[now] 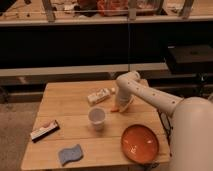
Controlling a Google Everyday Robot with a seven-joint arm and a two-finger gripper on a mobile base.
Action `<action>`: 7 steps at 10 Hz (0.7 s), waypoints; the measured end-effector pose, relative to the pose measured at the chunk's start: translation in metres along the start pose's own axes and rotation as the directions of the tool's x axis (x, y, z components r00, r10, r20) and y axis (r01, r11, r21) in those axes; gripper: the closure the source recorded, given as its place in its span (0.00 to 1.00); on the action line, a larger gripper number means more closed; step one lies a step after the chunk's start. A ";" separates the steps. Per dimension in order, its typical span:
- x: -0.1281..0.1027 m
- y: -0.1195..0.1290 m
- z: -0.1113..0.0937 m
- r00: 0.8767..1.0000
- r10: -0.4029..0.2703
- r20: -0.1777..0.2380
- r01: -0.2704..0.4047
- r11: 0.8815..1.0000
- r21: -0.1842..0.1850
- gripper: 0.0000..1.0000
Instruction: Place the pepper in the ceramic bowl
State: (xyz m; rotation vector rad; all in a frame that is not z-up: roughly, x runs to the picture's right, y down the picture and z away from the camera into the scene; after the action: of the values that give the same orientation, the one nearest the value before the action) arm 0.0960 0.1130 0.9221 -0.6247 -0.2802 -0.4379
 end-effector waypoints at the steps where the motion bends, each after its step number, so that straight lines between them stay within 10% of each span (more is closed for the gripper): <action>1: 0.001 -0.001 0.000 1.000 -0.001 -0.002 0.001 1.000 -0.001 0.84; 7: -0.002 -0.013 -0.032 1.000 -0.019 -0.002 0.019 1.000 0.005 0.93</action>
State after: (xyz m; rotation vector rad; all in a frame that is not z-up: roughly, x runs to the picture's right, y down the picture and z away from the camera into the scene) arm 0.0922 0.0843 0.9029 -0.6175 -0.2856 -0.4562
